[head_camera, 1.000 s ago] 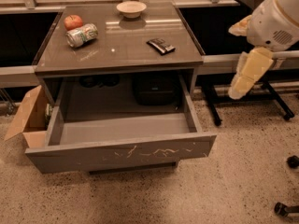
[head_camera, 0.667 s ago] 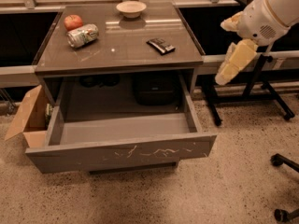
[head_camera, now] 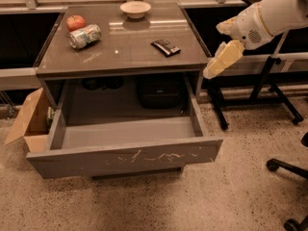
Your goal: Place rxbar chocolate into top drawer
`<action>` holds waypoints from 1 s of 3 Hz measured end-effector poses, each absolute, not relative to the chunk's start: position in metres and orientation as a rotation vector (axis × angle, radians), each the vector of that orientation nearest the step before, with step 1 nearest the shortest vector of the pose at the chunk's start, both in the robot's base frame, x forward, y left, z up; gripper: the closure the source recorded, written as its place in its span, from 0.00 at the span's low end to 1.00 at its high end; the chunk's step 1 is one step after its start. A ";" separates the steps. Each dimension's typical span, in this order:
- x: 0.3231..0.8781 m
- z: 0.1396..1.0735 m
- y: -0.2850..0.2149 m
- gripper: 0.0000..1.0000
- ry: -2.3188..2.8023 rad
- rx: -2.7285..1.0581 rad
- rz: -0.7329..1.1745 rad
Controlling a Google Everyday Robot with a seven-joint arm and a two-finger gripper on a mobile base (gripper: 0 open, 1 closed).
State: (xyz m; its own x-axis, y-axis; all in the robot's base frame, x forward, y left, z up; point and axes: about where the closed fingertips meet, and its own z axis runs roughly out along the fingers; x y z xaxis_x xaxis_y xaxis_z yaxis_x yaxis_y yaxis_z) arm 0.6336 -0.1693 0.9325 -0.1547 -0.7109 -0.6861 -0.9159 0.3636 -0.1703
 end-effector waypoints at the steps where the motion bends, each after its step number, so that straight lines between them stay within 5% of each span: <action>1: 0.661 0.918 -0.154 0.00 1.857 -1.409 0.425; 3: 0.755 0.890 -0.117 0.00 1.705 -1.248 0.515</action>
Offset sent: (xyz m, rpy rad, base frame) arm 0.1354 0.0479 -0.0397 0.2732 -0.1516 0.0487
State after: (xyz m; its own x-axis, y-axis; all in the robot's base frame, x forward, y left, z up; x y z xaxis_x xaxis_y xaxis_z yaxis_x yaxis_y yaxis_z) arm 0.7546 -0.1165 0.8900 -0.0516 -0.5105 -0.8583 -0.9004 0.3956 -0.1811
